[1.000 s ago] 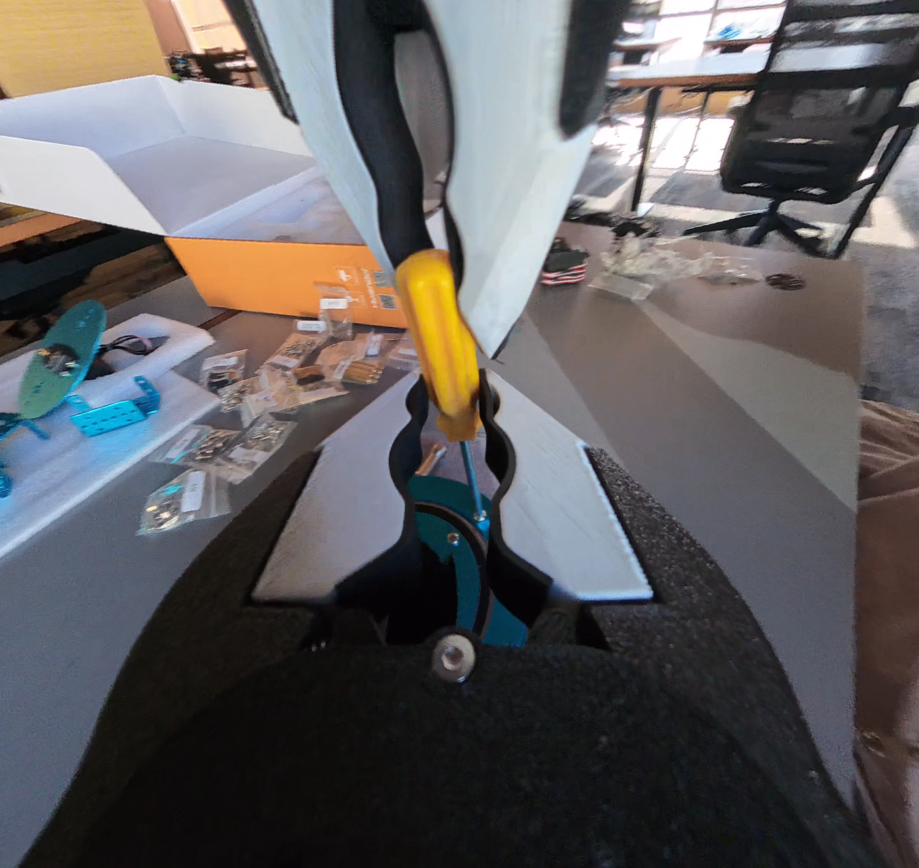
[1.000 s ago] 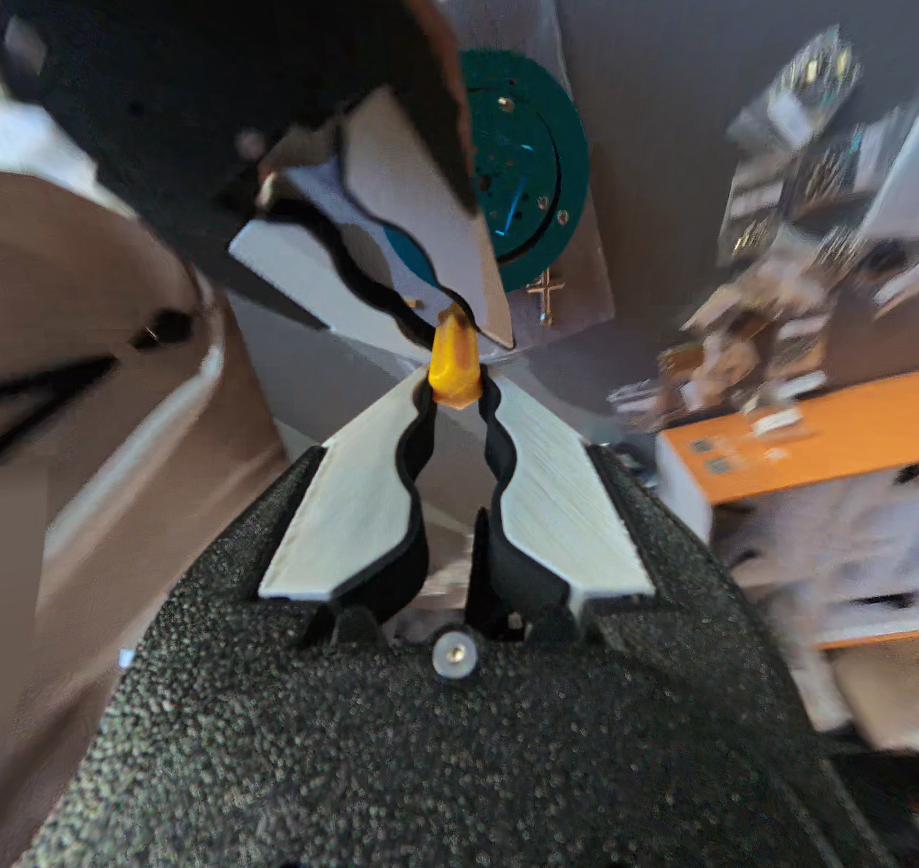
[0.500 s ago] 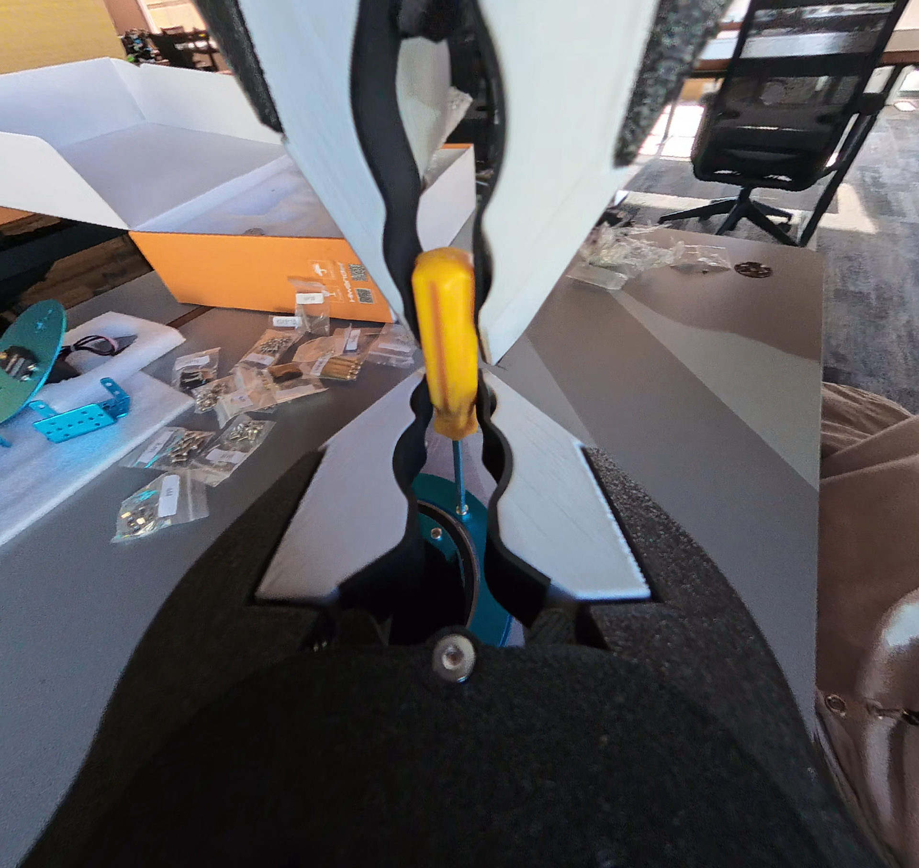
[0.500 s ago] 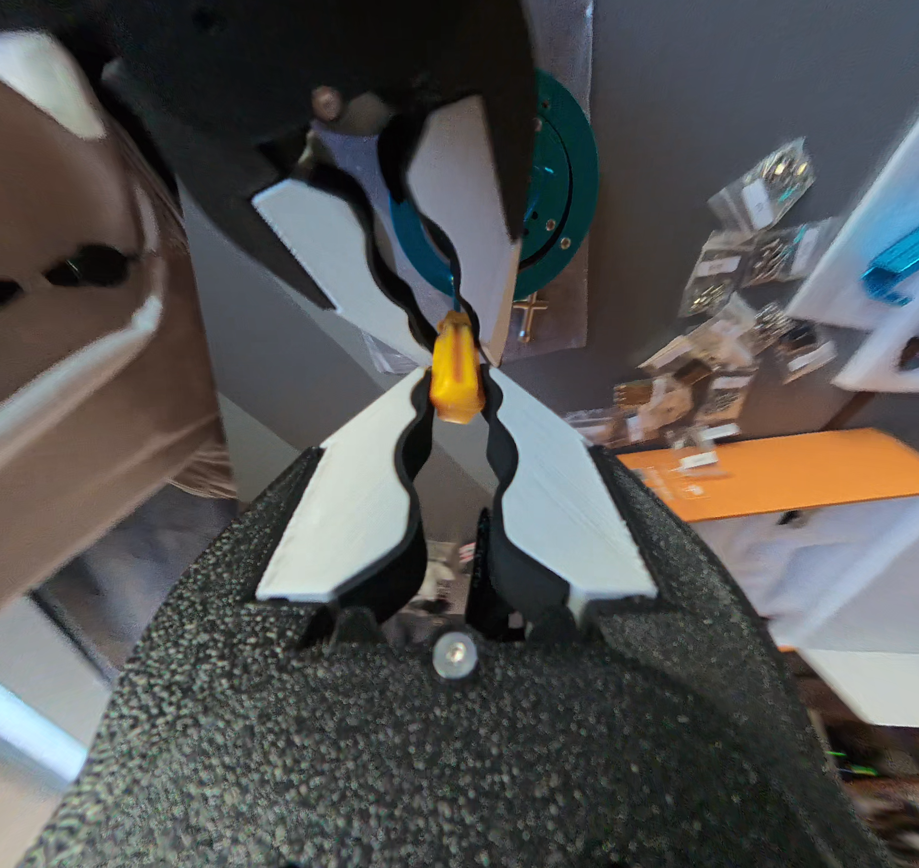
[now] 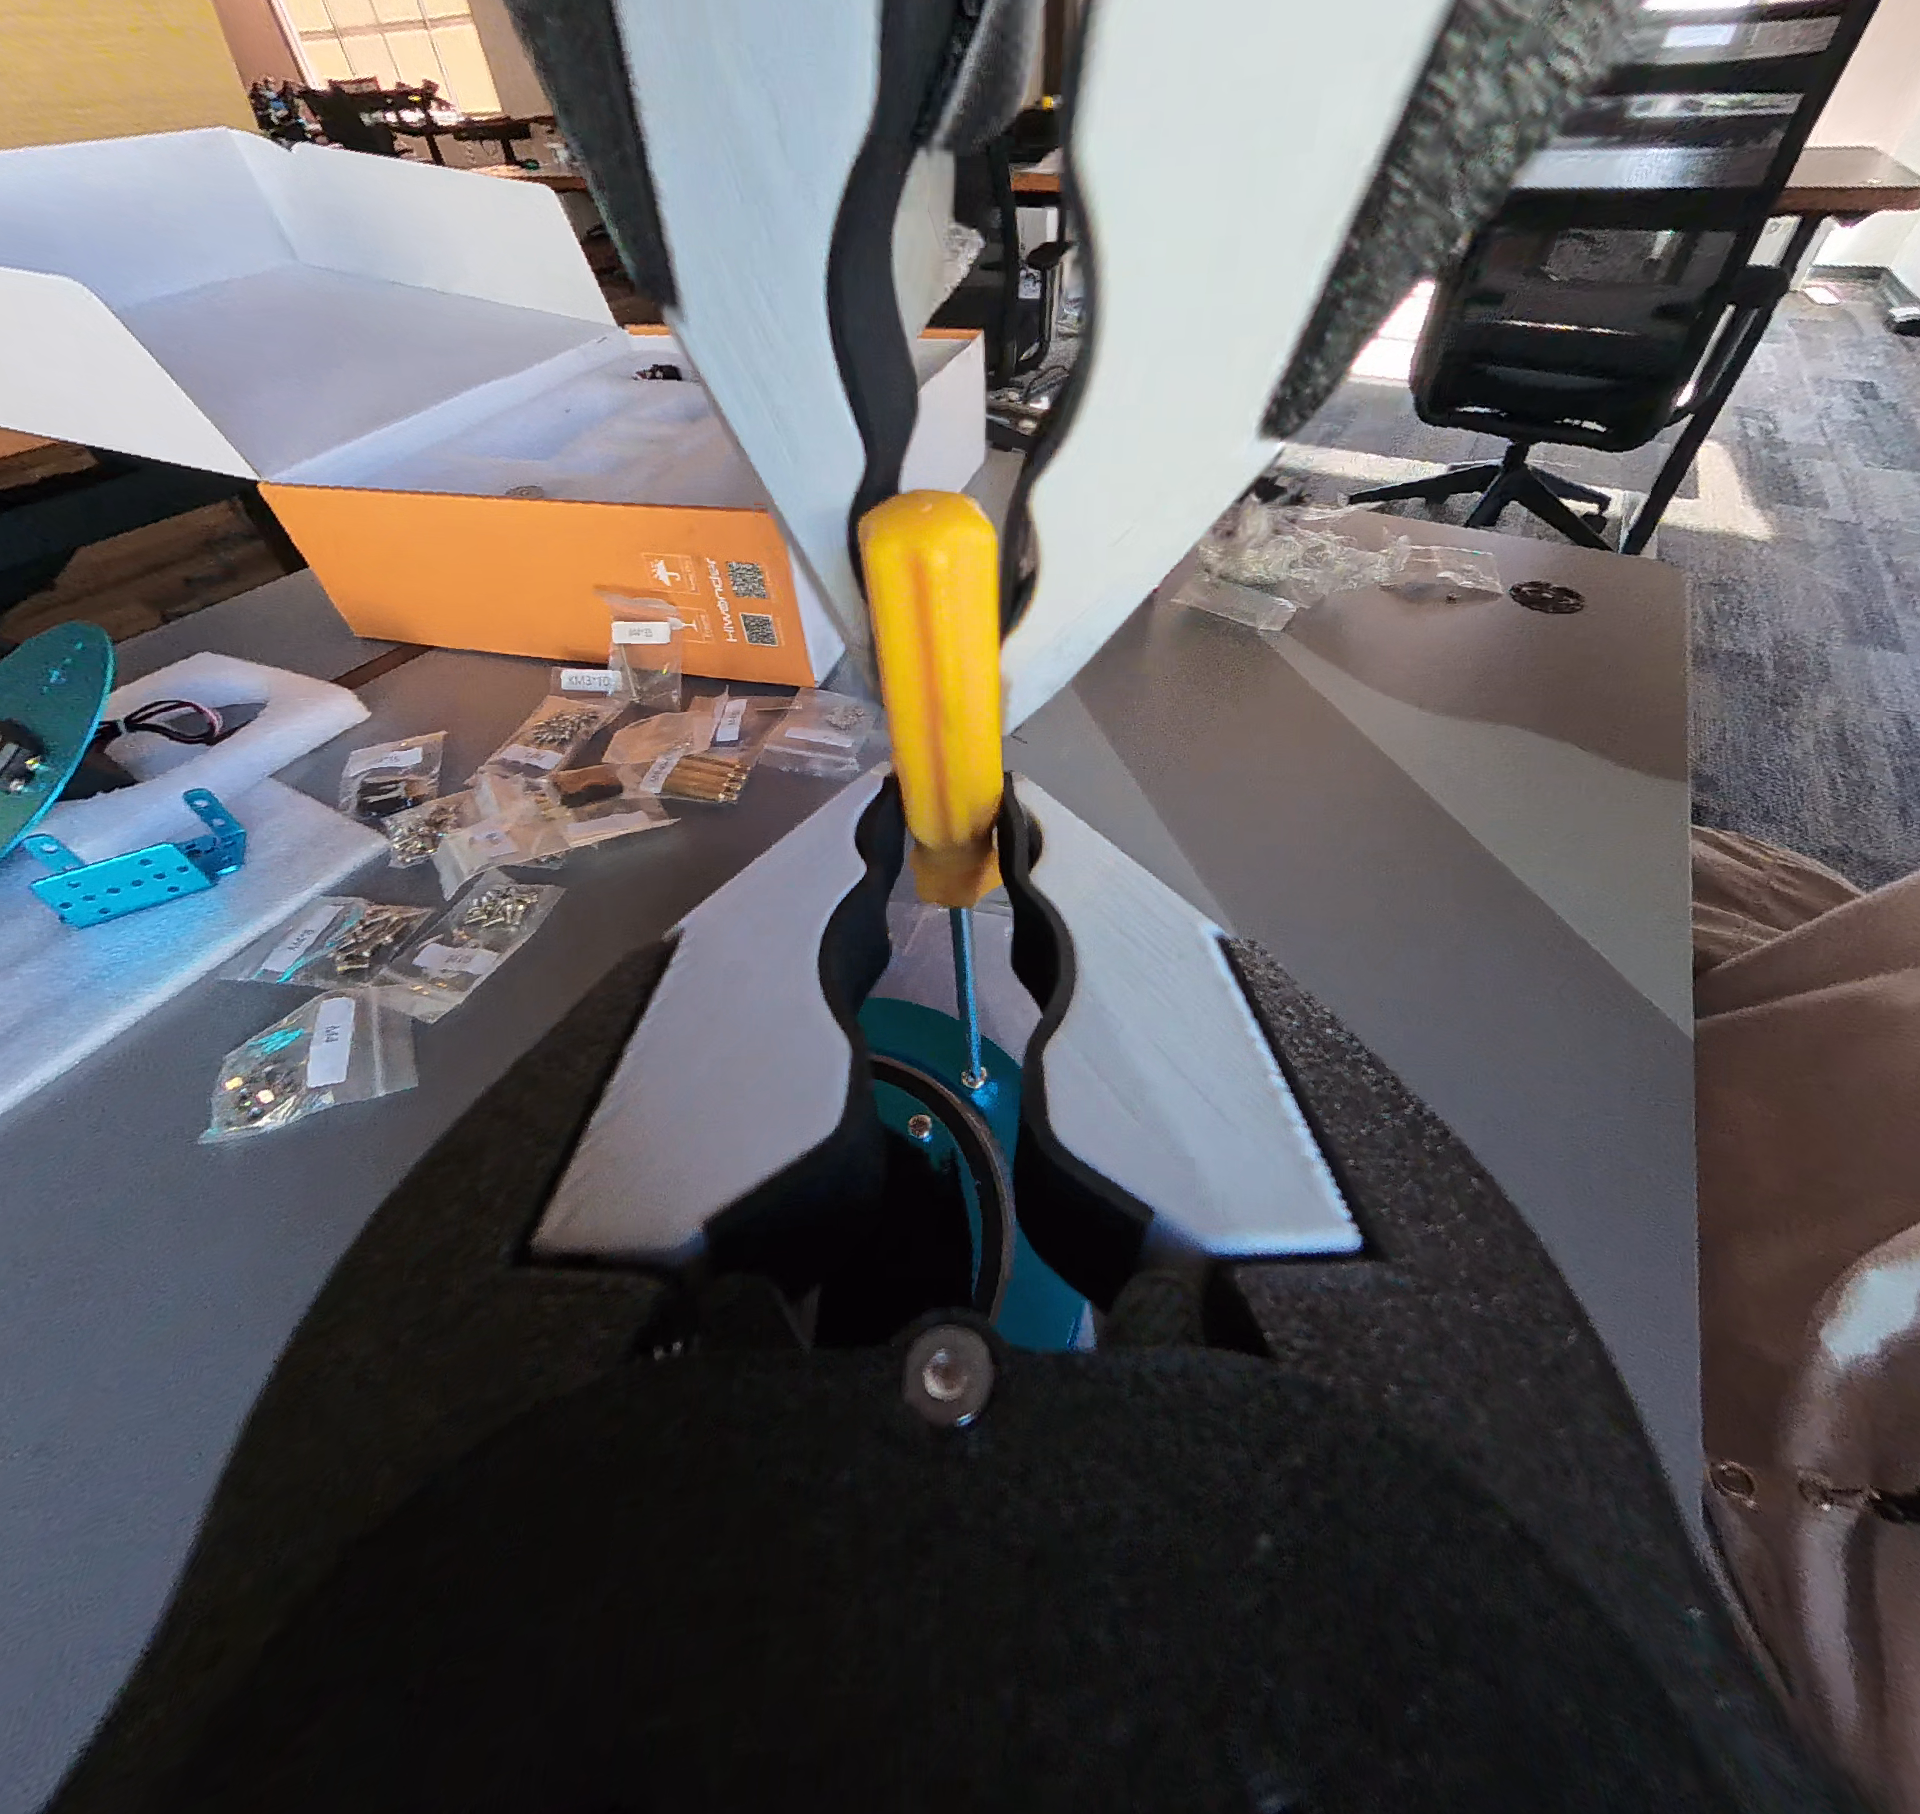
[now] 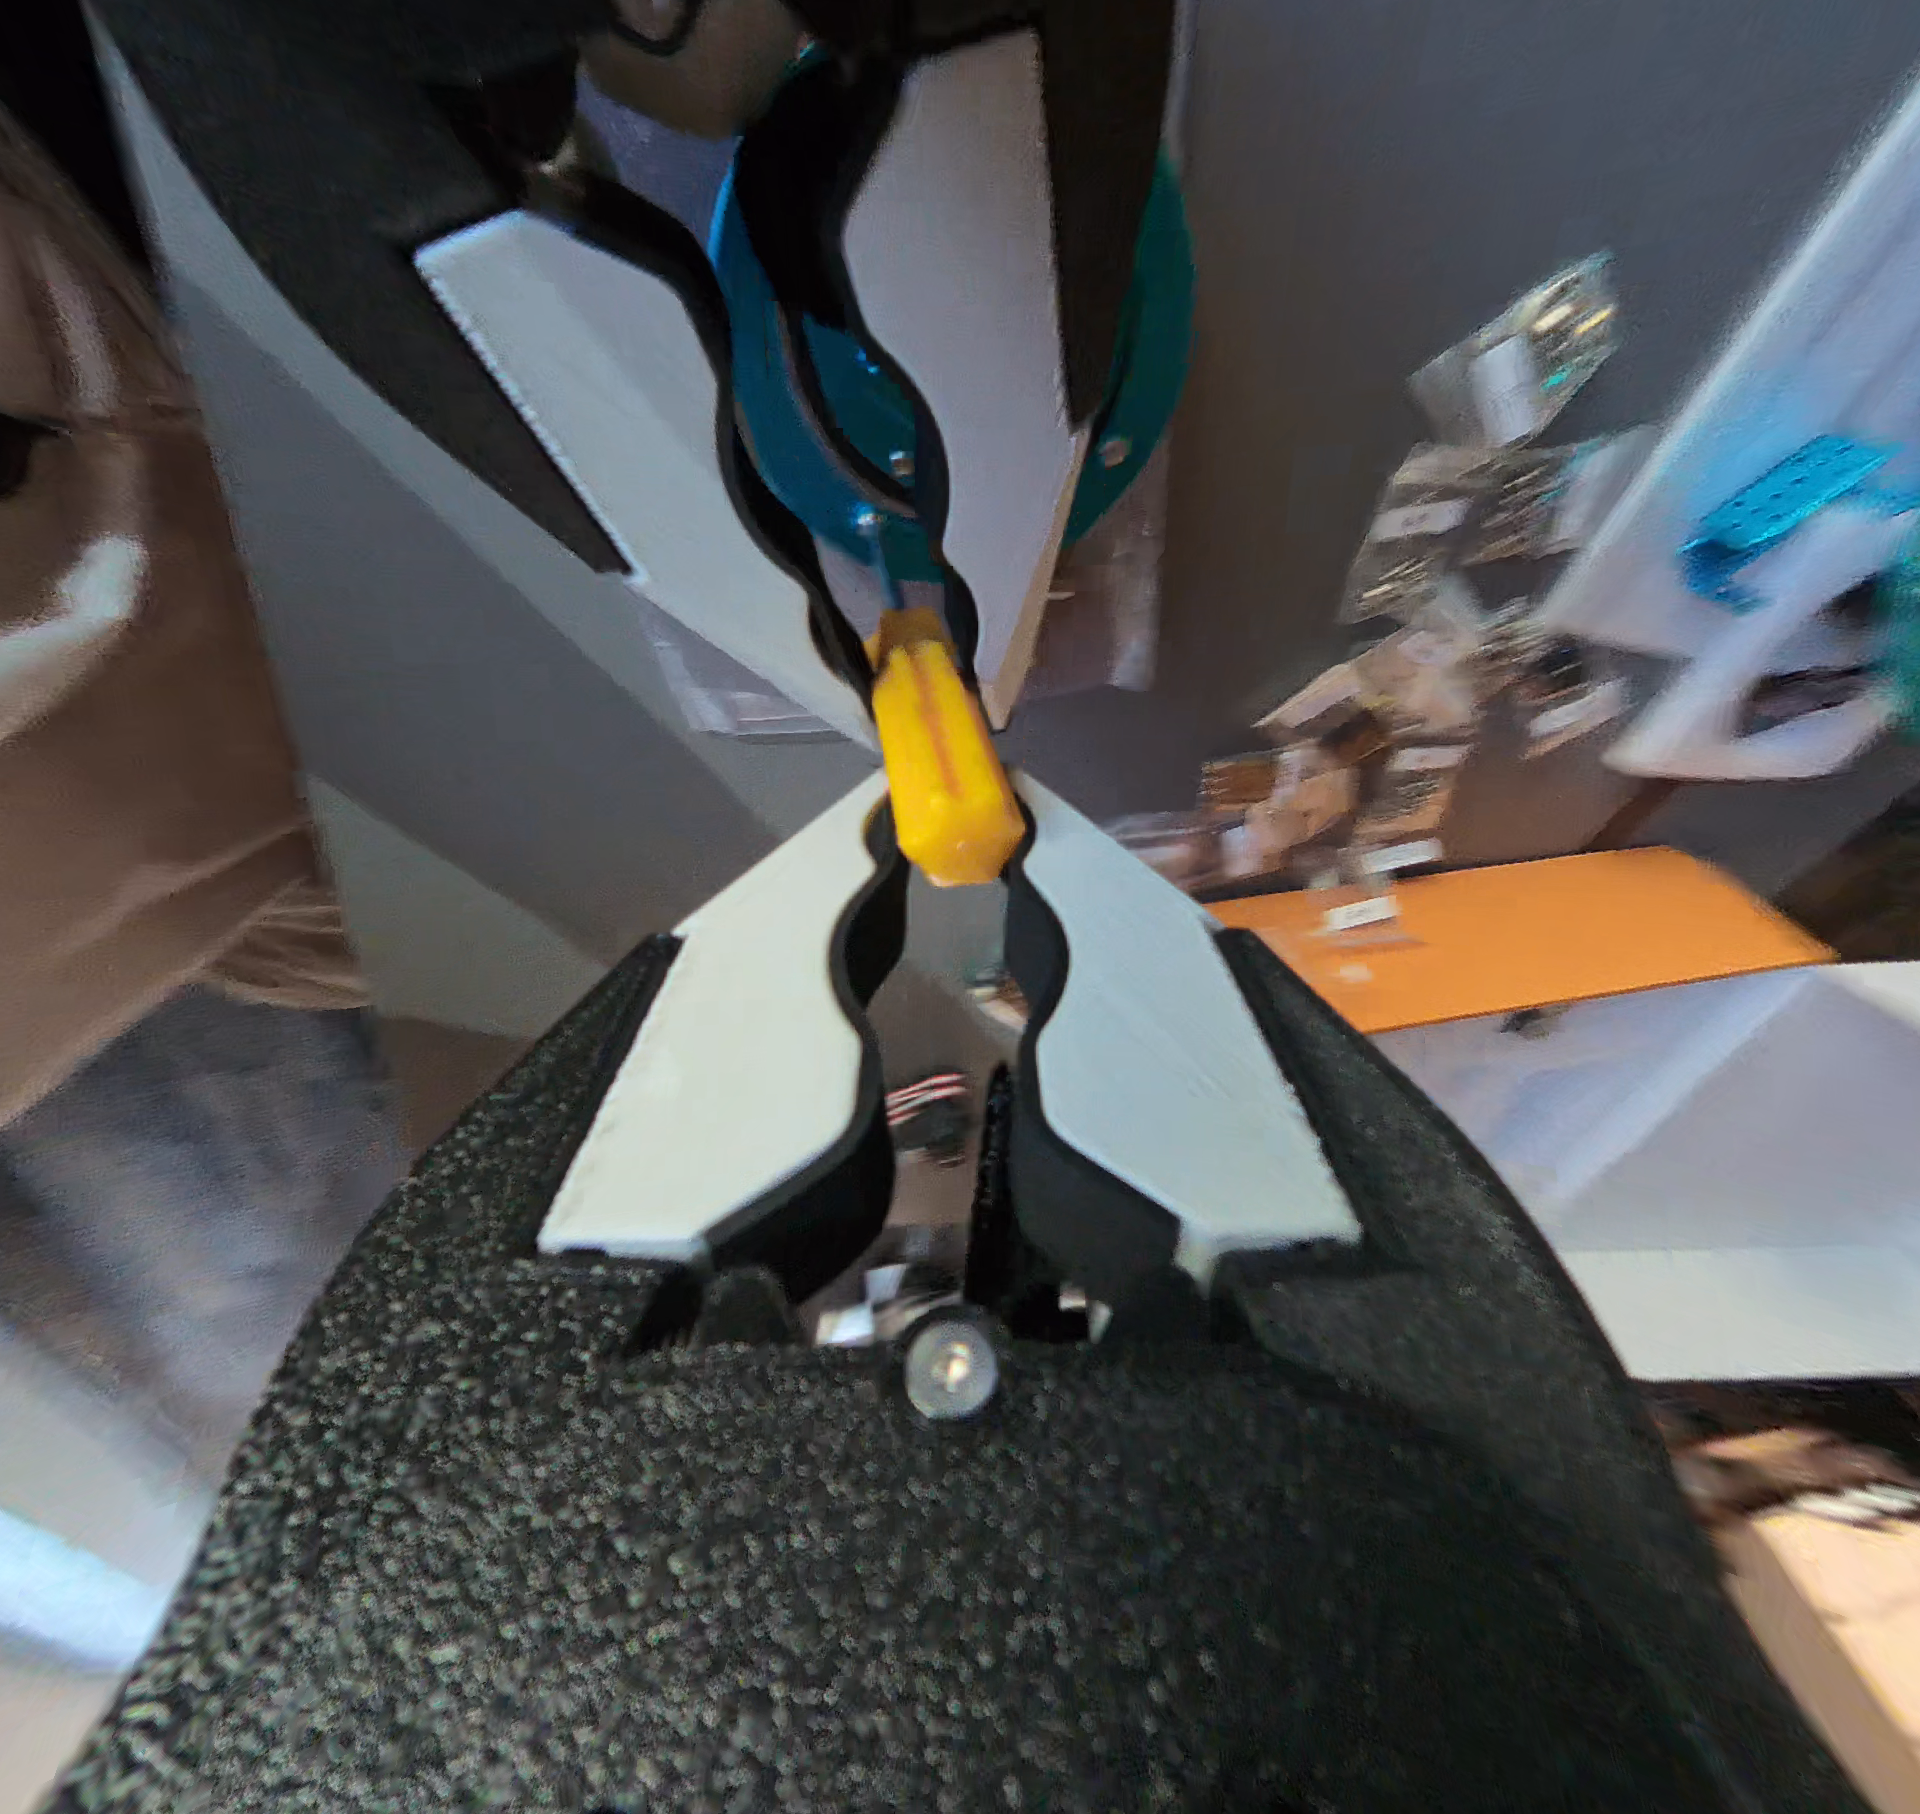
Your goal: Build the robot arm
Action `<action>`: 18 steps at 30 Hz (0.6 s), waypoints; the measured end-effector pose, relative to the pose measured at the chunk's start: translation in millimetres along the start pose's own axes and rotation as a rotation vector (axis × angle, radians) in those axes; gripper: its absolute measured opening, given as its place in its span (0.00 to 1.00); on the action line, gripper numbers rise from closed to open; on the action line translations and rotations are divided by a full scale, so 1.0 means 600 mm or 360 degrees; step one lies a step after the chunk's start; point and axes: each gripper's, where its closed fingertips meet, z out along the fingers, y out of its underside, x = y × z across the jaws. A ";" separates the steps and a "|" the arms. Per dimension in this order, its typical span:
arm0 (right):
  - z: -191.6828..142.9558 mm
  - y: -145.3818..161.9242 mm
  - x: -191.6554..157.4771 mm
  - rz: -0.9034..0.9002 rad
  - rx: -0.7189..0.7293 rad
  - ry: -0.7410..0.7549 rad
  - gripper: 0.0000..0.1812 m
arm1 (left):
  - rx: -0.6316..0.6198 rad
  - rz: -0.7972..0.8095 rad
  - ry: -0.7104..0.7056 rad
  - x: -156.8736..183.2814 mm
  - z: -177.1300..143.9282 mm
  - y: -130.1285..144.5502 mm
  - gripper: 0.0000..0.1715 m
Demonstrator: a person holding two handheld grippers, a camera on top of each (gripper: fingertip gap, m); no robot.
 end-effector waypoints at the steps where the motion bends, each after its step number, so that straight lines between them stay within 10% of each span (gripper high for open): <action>1: 0.001 0.001 -0.010 0.0146 -0.0013 -0.0135 0.05 | -0.0010 0.0011 -0.0009 0.000 0.000 0.000 0.10; 7: 0.000 0.002 -0.026 0.0849 -0.0079 -0.0505 0.05 | -0.0014 -0.0029 -0.0025 0.000 0.008 0.000 0.10; 10: 0.001 -0.006 -0.009 0.0529 -0.0013 -0.0303 0.07 | 0.0004 -0.0072 -0.0005 -0.007 0.001 0.002 0.10; 13: -0.002 -0.024 -0.016 0.0051 0.0160 -0.0185 0.33 | 0.0026 -0.0082 0.0020 -0.010 -0.004 0.003 0.10; 18: -0.020 -0.057 -0.001 -0.0214 0.0505 -0.0109 0.14 | 0.0033 0.0042 0.0049 0.005 -0.001 0.001 0.10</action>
